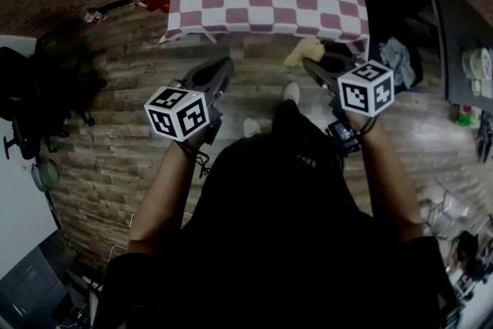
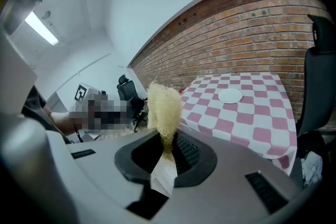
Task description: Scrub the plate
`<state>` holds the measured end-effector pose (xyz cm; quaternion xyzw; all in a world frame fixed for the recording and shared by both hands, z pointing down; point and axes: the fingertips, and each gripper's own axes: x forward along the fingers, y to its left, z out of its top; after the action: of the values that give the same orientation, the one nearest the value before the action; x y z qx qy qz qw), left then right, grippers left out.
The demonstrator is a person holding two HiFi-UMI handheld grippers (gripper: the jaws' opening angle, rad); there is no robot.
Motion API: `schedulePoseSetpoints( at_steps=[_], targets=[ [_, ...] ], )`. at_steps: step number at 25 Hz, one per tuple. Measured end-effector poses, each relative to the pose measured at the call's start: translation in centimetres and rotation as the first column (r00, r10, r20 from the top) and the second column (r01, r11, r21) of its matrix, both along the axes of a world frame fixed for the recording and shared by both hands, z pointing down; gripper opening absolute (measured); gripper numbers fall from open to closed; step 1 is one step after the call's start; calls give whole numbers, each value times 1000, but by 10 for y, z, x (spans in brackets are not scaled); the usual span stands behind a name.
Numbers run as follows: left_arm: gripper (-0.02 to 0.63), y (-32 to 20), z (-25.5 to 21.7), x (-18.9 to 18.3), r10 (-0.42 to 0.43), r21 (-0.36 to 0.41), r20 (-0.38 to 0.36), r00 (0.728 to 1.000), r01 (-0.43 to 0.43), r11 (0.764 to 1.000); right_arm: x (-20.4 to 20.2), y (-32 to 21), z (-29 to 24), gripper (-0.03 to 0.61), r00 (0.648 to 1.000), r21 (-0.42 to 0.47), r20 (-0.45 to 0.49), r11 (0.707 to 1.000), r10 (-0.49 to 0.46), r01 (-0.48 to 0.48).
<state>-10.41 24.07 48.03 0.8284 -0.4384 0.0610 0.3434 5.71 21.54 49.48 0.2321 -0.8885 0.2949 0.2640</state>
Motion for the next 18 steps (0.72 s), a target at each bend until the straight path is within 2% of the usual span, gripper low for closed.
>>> schedulePoseSetpoints(
  at_steps=[9,18],
  targets=[
    [8,48,-4,-4,2,11,-22,1000,-2,1000,-9,58,-6,44,1000,3,24,1000,20,-20],
    [8,66,-11,1,27,25,-12,1000,-27,999,-11,79,-11,44,999,14,34,999,31,-32]
  ],
)
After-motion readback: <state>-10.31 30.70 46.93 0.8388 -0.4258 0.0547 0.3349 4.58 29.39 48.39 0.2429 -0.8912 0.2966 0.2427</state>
